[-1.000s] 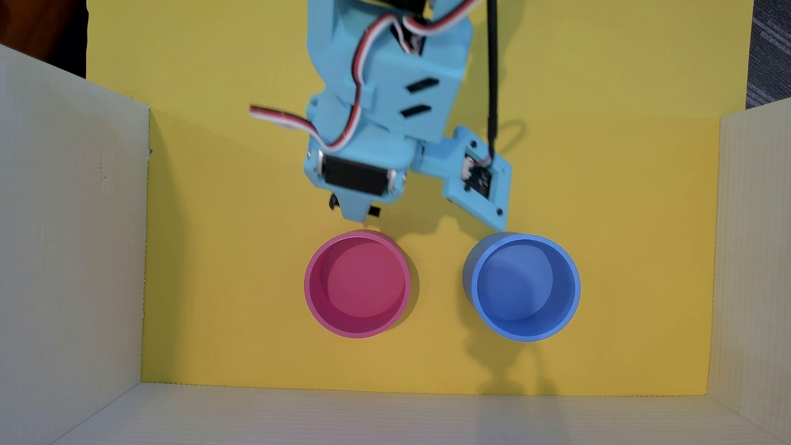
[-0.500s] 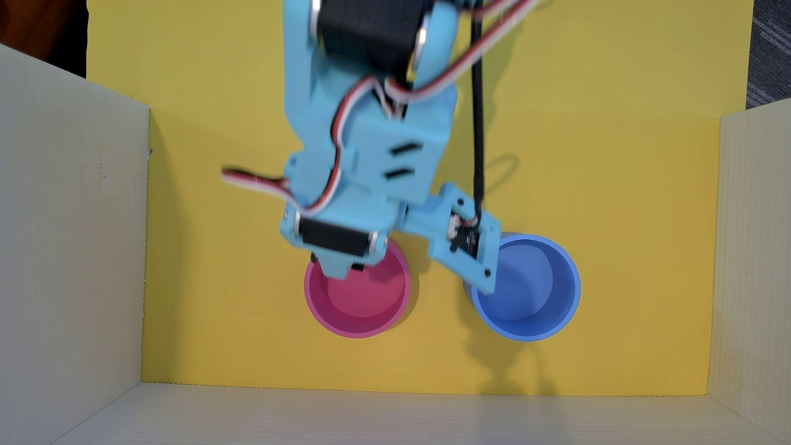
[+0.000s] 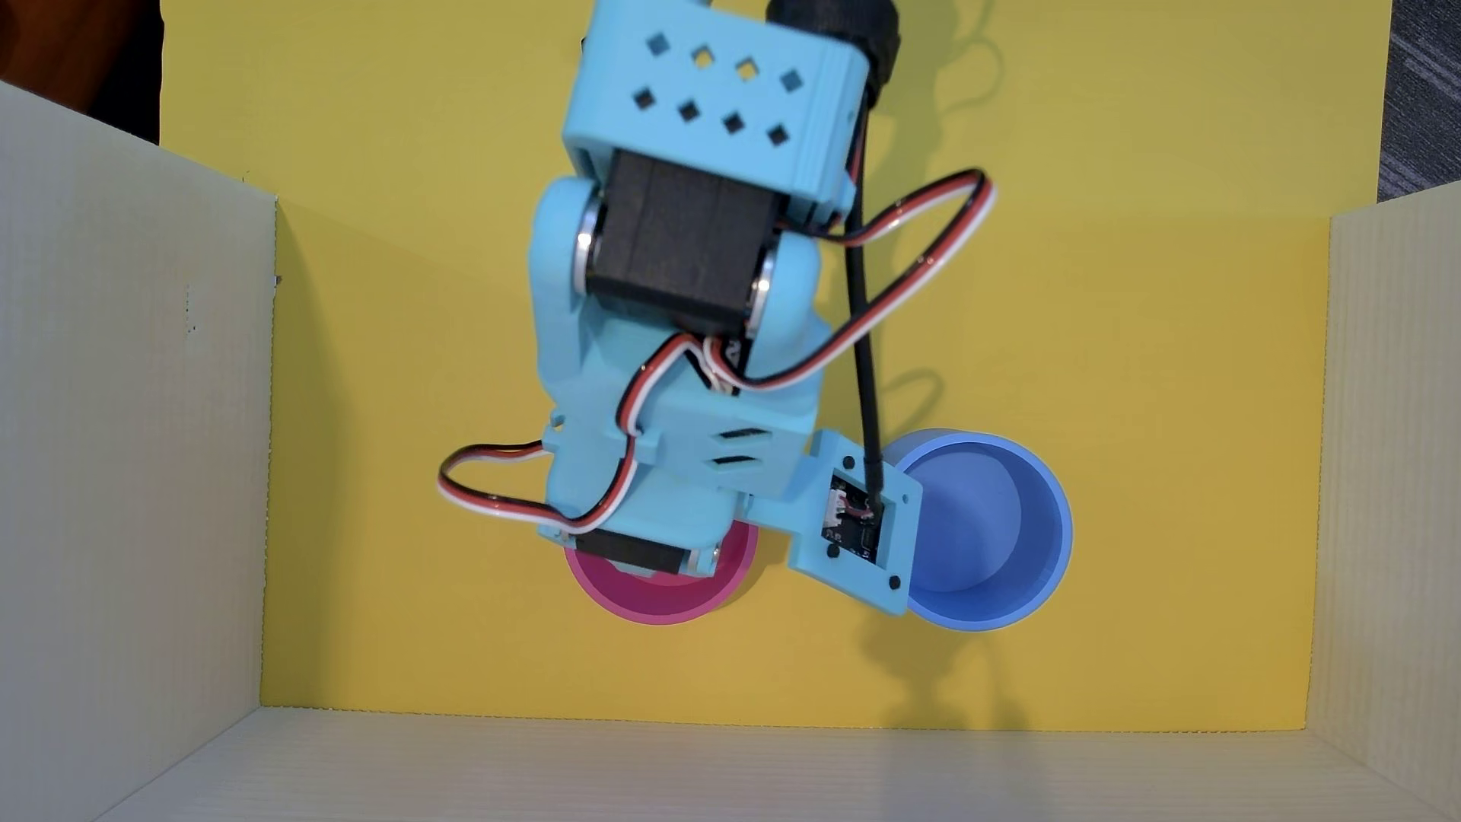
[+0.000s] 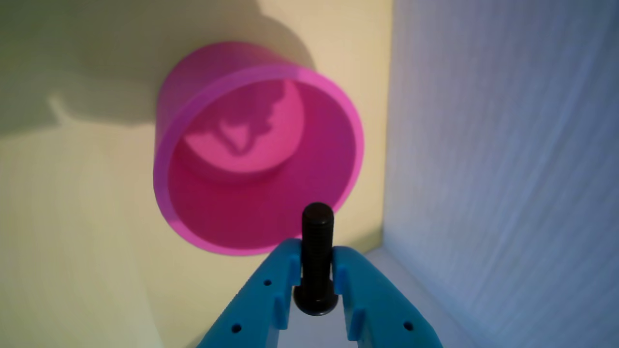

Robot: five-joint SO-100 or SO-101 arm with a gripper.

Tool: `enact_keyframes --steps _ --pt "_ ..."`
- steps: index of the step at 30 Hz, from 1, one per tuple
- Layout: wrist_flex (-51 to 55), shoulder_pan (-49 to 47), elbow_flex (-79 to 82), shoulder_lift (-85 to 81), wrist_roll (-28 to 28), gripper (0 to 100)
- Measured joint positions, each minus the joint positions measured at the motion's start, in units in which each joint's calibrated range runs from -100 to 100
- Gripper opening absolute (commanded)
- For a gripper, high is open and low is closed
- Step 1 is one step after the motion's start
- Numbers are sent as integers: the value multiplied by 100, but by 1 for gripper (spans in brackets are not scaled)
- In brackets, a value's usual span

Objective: Pick up the bolt and place it in the pink box

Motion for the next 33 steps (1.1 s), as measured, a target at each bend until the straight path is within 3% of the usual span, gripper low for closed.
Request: enact_keyframes --steps 5,11,14,23,27,33 --pt "86 -44 -108 127 -20 2" --pt "197 -44 -108 153 -24 11" --pt "334 -36 -108 153 -24 0" --pt "1062 -36 243 -8 -24 2" --pt "951 -102 1297 -1212 -24 1" --pt "-34 -328 3910 -4025 15 1"
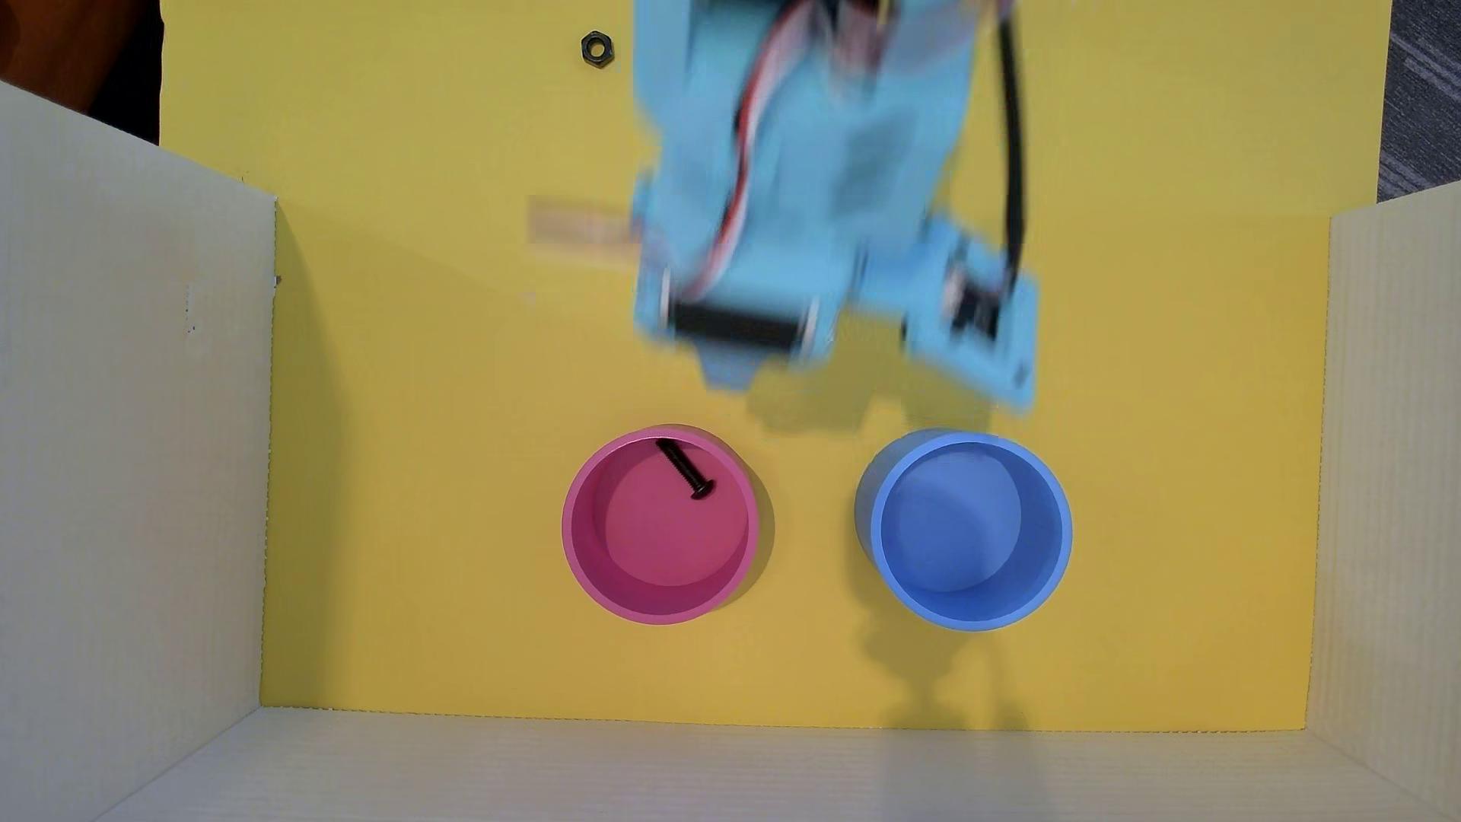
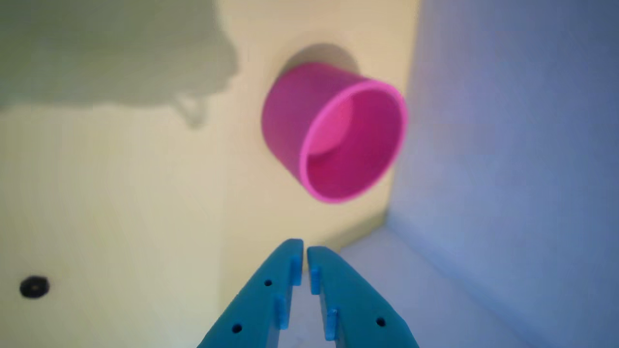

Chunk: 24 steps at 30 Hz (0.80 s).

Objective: Pick up the bolt and place it in the pink box

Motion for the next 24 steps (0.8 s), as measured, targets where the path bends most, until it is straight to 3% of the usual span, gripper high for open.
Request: enact_keyframes --steps 10,16,24 --pt "-1251 -474 3991 -4627 -49 1" --pt "-1328 -722 5459 -6678 -49 1" --pt "-1113 -795 6189 -7153 -147 2"
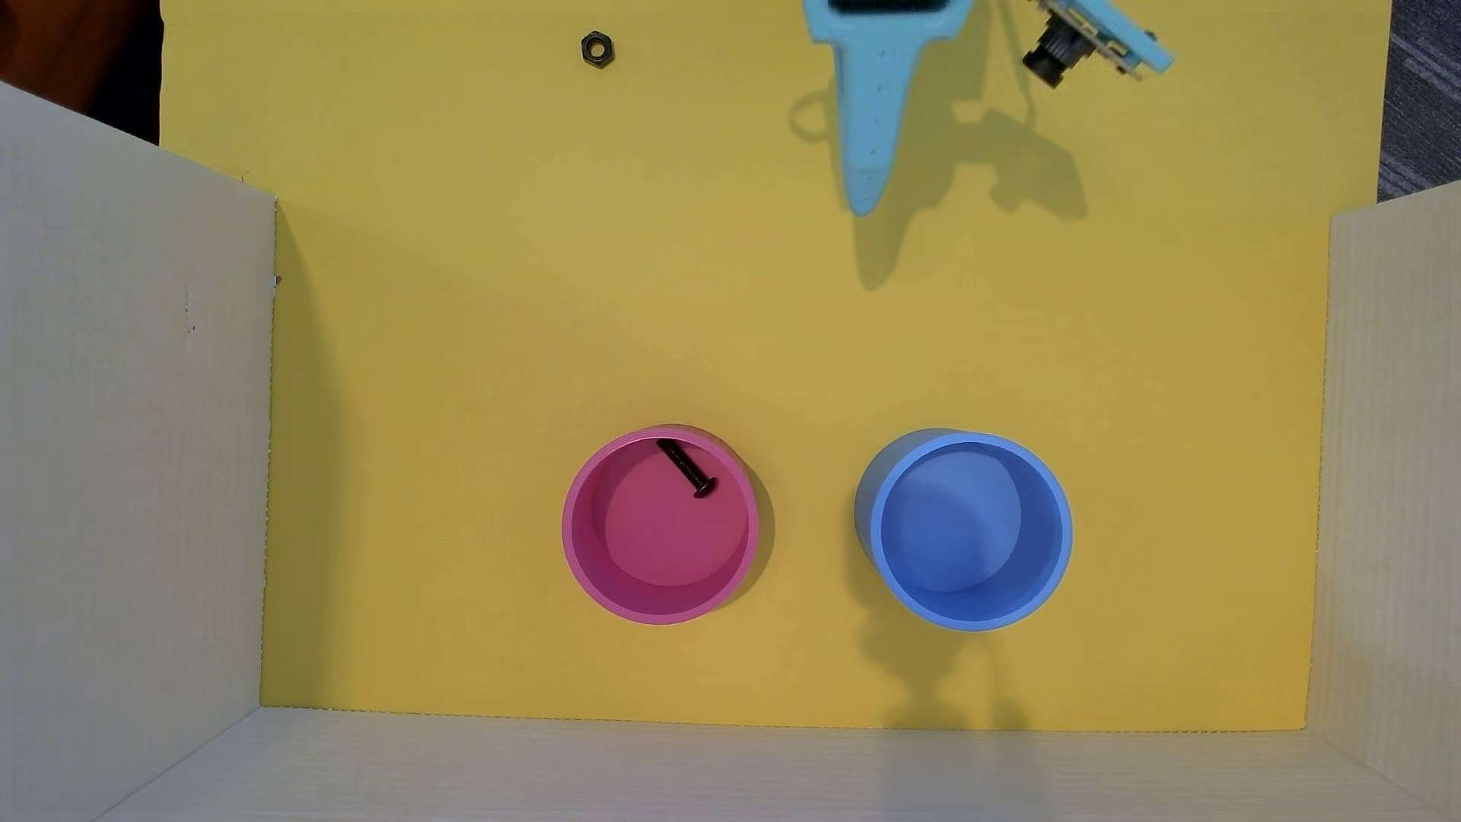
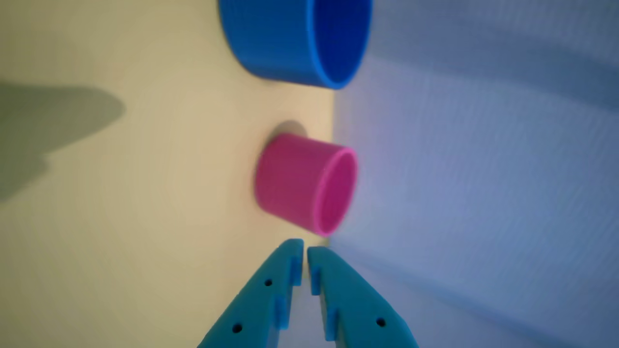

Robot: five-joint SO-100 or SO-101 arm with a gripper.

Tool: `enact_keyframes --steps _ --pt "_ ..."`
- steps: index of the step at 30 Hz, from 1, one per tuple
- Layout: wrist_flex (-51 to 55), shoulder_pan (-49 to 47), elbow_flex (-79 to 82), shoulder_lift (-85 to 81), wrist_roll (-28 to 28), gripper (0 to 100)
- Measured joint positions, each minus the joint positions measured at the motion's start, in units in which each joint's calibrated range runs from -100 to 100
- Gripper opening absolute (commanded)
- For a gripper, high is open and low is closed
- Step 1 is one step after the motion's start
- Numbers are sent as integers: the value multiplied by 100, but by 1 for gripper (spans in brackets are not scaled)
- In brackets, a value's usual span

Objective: Pick up the bolt and place it in the pink box

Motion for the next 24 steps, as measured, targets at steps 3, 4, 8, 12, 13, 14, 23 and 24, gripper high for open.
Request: enact_keyframes --steps 3,4,8,12,13,14,23,24 --pt "463 -7 153 34 -298 2" --pt "600 0 243 8 -396 2" --pt "908 7 730 8 -664 1" --pt "951 7 1315 34 -772 1" --pt "951 7 1315 25 -786 1" --pt "951 7 1315 -8 -786 1" --pt "951 7 1315 25 -791 1" --pt "951 7 1315 25 -791 1"
